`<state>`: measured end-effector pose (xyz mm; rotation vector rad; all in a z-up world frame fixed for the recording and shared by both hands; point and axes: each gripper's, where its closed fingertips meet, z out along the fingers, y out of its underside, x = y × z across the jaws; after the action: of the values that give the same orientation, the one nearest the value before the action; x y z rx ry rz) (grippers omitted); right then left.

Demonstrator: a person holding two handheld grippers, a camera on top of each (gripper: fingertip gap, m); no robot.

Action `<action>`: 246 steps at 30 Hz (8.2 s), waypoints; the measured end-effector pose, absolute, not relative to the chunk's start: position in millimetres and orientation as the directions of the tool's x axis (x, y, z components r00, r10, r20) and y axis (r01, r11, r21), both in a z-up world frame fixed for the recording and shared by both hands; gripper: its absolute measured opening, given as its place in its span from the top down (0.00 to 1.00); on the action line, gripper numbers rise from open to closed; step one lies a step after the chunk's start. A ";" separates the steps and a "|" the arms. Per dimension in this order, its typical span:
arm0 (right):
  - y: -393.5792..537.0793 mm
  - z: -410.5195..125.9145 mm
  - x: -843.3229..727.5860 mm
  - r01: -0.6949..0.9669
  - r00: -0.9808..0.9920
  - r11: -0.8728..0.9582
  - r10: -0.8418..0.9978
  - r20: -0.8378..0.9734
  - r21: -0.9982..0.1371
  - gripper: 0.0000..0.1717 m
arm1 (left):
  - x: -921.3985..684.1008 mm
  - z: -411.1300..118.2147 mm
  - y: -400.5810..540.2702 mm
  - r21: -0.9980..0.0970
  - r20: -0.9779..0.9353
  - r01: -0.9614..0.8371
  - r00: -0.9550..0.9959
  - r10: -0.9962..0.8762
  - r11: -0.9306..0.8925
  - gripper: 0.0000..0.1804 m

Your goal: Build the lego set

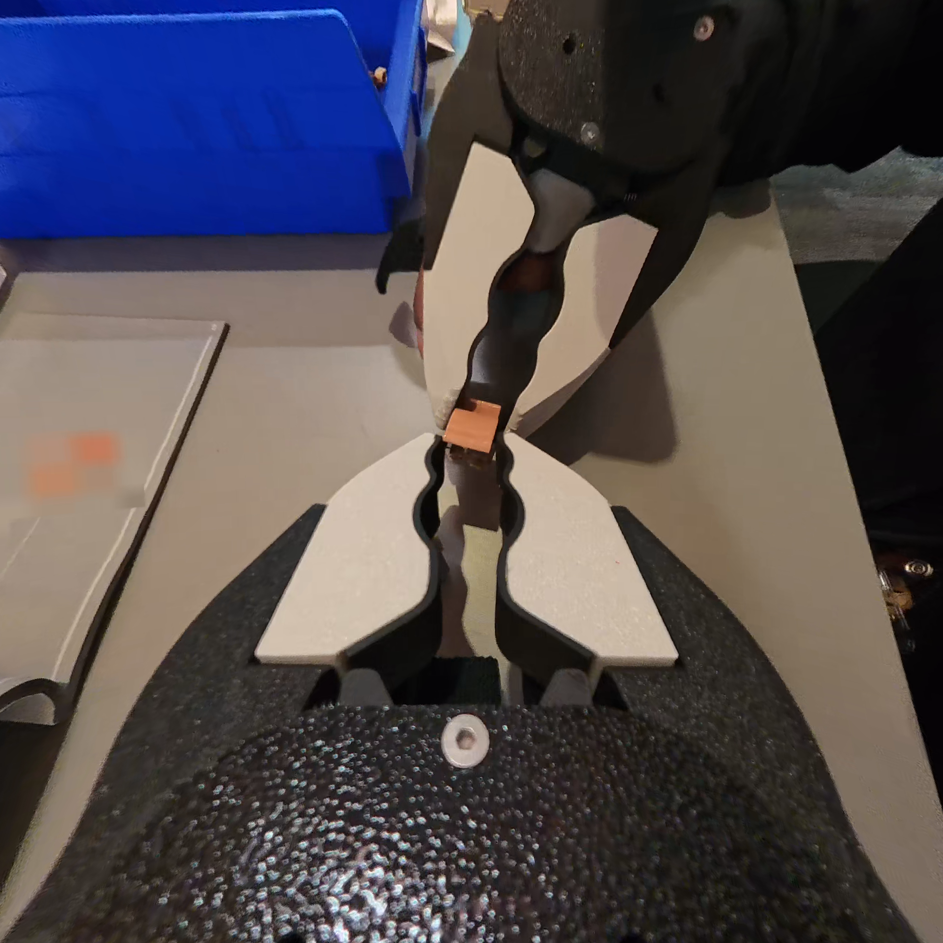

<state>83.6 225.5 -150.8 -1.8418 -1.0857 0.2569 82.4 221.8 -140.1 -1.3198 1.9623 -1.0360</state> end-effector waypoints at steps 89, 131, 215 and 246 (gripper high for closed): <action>230.1 -101.6 91.1 0.099 0.457 -0.251 0.871 -0.180 -0.963 0.90 | 68.3 -105.7 242.5 -0.949 0.226 -0.306 -0.486 -0.844 -0.078 0.90; 231.8 -132.7 93.3 0.269 0.517 -0.360 0.836 -0.181 -0.893 0.90 | 69.1 -130.5 244.6 -0.892 0.236 -0.451 -0.424 -0.874 -0.022 0.90; 223.6 -133.7 84.4 0.310 0.456 -0.329 0.875 -0.164 -0.892 0.91 | 71.4 -124.3 229.5 -0.912 0.218 -0.410 -0.479 -0.850 -0.003 0.90; 220.2 -132.0 81.6 0.333 0.448 -0.276 0.888 -0.107 -0.901 0.90 | 75.4 -123.3 223.0 -0.929 0.107 -0.359 -0.493 -0.863 0.090 0.90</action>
<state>81.6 220.2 -132.0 -1.8238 -1.0389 0.7966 75.4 223.0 -123.3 -1.1977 1.8987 -1.3969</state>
